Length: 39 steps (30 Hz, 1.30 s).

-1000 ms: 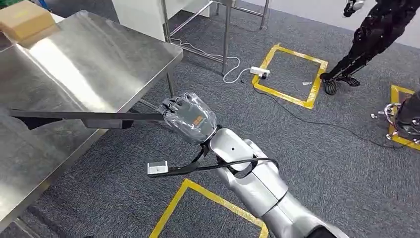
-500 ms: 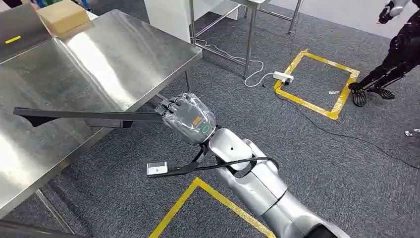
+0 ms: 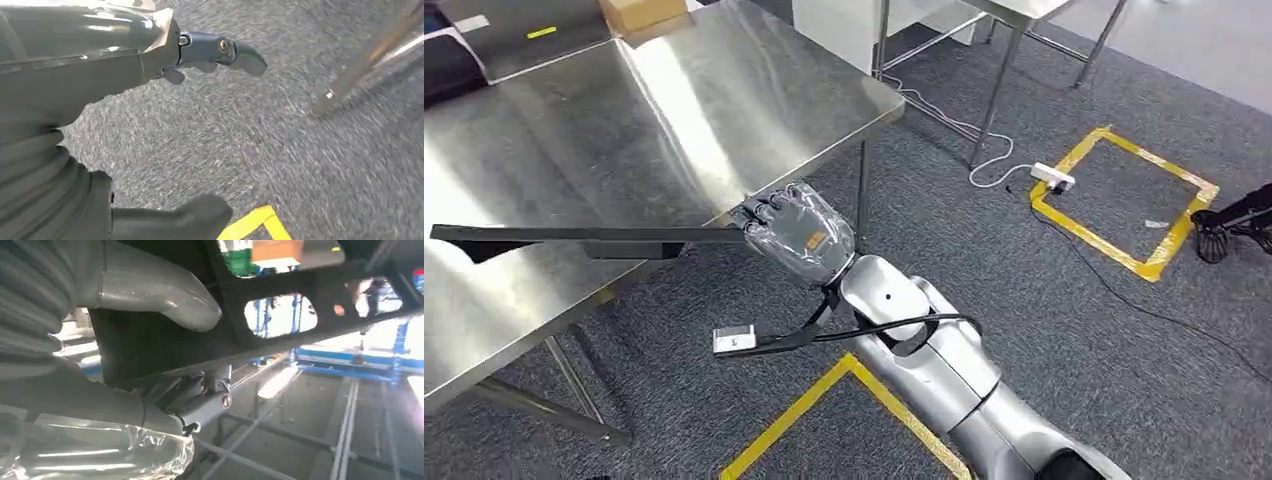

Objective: Take the parts from the cabinet and place them on the table.

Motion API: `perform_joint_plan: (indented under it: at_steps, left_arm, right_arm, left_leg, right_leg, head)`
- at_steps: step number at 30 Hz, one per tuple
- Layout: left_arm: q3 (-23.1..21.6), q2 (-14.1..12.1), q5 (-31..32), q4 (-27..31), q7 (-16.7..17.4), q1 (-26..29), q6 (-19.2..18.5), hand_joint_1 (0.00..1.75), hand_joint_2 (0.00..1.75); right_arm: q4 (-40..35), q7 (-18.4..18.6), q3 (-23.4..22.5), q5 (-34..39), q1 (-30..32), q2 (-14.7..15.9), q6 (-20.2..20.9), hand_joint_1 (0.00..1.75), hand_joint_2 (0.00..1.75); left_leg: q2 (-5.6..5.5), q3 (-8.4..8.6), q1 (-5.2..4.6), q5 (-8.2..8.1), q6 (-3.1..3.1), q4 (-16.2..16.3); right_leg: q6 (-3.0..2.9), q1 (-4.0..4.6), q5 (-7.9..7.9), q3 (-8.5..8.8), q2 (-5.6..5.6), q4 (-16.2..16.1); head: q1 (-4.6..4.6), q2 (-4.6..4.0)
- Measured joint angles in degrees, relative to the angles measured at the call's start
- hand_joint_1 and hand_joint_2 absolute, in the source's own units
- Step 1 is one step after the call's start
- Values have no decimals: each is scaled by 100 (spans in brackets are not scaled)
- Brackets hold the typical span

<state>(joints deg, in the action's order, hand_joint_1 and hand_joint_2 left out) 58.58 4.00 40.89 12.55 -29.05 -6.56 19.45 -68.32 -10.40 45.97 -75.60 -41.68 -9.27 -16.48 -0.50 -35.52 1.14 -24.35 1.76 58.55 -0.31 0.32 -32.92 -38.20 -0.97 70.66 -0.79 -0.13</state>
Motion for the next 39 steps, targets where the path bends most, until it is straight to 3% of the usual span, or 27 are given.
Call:
perform_joint_plan:
  at_steps: [2,3,5,6,7,11,12,13,14,16,18,20,21,22,23,26,27,28,29,30,32,33,35,36,37,38,39]
  left_arm:
    - [0,0,0,0,0,6,0,0,175]
    - [0,2,0,0,0,16,0,0,175]
    - [0,7,0,-2,0,23,0,0,175]
    - [0,17,0,-2,2,23,0,0,175]
    - [0,17,0,-2,0,20,0,0,175]
    - [4,9,0,-2,2,71,11,0,175]
    - [4,9,0,-2,2,82,18,0,175]
    - [4,22,0,-4,2,83,17,0,175]
    - [4,20,0,-4,2,68,17,0,175]
    - [4,15,0,-4,2,52,15,0,175]
    - [4,22,0,-4,2,64,7,0,175]
    - [4,18,0,-4,2,66,2,0,175]
    - [4,13,-2,-2,2,62,2,0,175]
    - [4,11,0,-2,2,56,2,0,175]
    - [4,9,0,-2,2,38,0,0,175]
    - [4,9,18,-2,2,52,0,0,175]
    - [2,11,18,-2,11,52,0,0,175]
    - [2,20,17,-2,11,50,-2,0,175]
    - [4,24,15,-2,24,31,-9,0,175]
    - [2,24,15,-2,24,12,-9,0,175]
    - [2,24,9,-2,24,1,-9,0,175]
    - [4,28,-2,-2,26,4,-9,0,175]
    - [7,33,-7,-2,37,9,-11,0,175]
    - [7,37,-7,-2,37,6,-11,0,175]
    - [7,42,-7,-2,37,2,-11,0,175]
    - [7,39,-7,-2,37,-7,-11,0,175]
    - [7,39,-2,-2,35,-7,-11,0,175]
  right_arm:
    - [13,0,9,0,27,33,0,173,175]
    - [22,0,13,-2,43,44,2,173,175]
    - [26,0,13,-2,39,44,2,173,175]
    - [26,0,13,0,26,39,2,173,175]
    - [26,0,13,0,16,39,2,173,175]
    - [26,0,22,7,7,28,2,173,175]
    - [26,0,26,7,0,15,2,173,175]
    - [26,2,28,9,4,-7,0,173,175]
    - [26,7,28,9,-6,-9,2,173,175]
    - [28,13,28,13,10,7,0,173,175]
    - [42,15,28,9,45,9,0,173,175]
    - [46,15,28,7,51,9,0,173,175]
    - [46,15,28,9,44,2,0,173,175]
    - [46,17,28,7,41,-9,-2,173,175]
    - [46,24,17,7,27,-2,-7,173,175]
    - [48,42,11,-11,35,2,-15,173,175]
    - [44,44,9,-28,36,-5,-20,173,175]
    - [44,44,7,-39,39,4,-26,173,175]
    - [44,44,4,-44,40,9,-48,173,175]
    - [44,44,-7,-44,55,33,-59,173,175]
    - [48,44,-9,-48,99,83,-68,173,175]
    - [50,44,-7,-52,131,98,-68,173,175]
    - [61,42,-7,-63,148,109,-68,173,175]
    - [61,42,-9,-66,139,105,-68,173,175]
    - [59,39,-9,-68,135,96,-68,173,175]
    - [61,39,-11,-65,130,90,-68,173,175]
    - [61,31,-11,-68,123,87,-68,173,175]
  left_leg:
    - [-154,-12,-2,7,6,2]
    - [-231,-10,-1,9,4,4]
    - [-383,-4,6,20,-15,8]
    - [-449,-3,9,24,-28,12]
    - [-507,-28,3,28,-64,16]
    - [-663,-98,38,86,-223,-16]
    - [-566,-117,59,52,-241,24]
    - [-239,-185,14,-63,-260,176]
    - [-86,-333,16,-265,-272,493]
    - [-13,-774,22,-693,-302,1411]
    - [6,-922,23,-717,-316,1735]
    - [65,-543,21,-325,-288,1043]
    - [163,-199,14,-91,-260,460]
    - [423,13,-14,-76,-225,59]
    - [364,19,-55,-67,-185,43]
    - [194,-34,-82,-53,-123,41]
    - [137,15,-24,8,-51,-32]
    - [109,21,-17,19,-32,-44]
    - [67,15,1,40,7,-48]
    - [12,3,2,45,15,-49]
    - [-136,-24,-1,54,24,-47]
    - [-206,-25,0,56,21,-47]
    - [-351,-23,14,66,2,-40]
    - [-418,-23,23,71,-11,-33]
    - [-484,-27,32,74,-41,-31]
    - [-531,-51,-4,69,-90,-12]
    - [-583,-76,1,93,-130,-14]
  right_leg:
    - [37,-19,-167,-342,46,677]
    - [80,-29,-89,-324,54,594]
    - [189,-54,310,78,110,-274]
    - [229,-90,524,329,232,-816]
    - [222,-120,574,457,499,-1162]
    - [93,-70,645,489,299,-1183]
    - [22,-140,690,501,238,-1237]
    - [-13,-125,693,508,192,-1242]
    - [-61,-112,689,509,139,-1242]
    - [-82,-81,673,503,-5,-1242]
    - [-85,-65,670,499,-135,-1242]
    - [-86,-51,666,502,-253,-1242]
    - [-85,-45,663,509,-313,-1242]
    - [-76,-19,656,521,-352,-1242]
    - [-43,48,638,494,-388,-1233]
    - [5,35,641,528,-532,-1261]
    - [50,88,604,503,-505,-1227]
    - [70,23,539,458,-282,-1121]
    - [40,17,372,329,-75,-812]
    - [18,-5,177,125,12,-379]
    - [28,-34,-112,-290,55,496]
    - [65,-42,-105,-334,55,581]
    - [178,-75,171,-42,79,-19]
    - [235,-113,378,204,151,-528]
    - [273,-155,552,445,324,-1016]
    - [257,-139,564,500,474,-1213]
    - [207,-146,602,532,386,-1222]
  head:
    - [-7,0]
    - [-7,0]
    - [-4,0]
    - [-4,0]
    - [-2,0]
    - [-7,0]
    - [-18,0]
    - [-35,0]
    - [-46,0]
    - [-39,0]
    - [-35,0]
    - [-37,0]
    - [-39,0]
    - [-42,0]
    - [-28,0]
    - [-24,0]
    - [-33,0]
    - [-26,0]
    - [-24,0]
    - [2,0]
    - [-2,0]
    - [-4,0]
    - [0,0]
    - [-4,0]
    - [2,0]
    - [-2,0]
    - [-13,0]
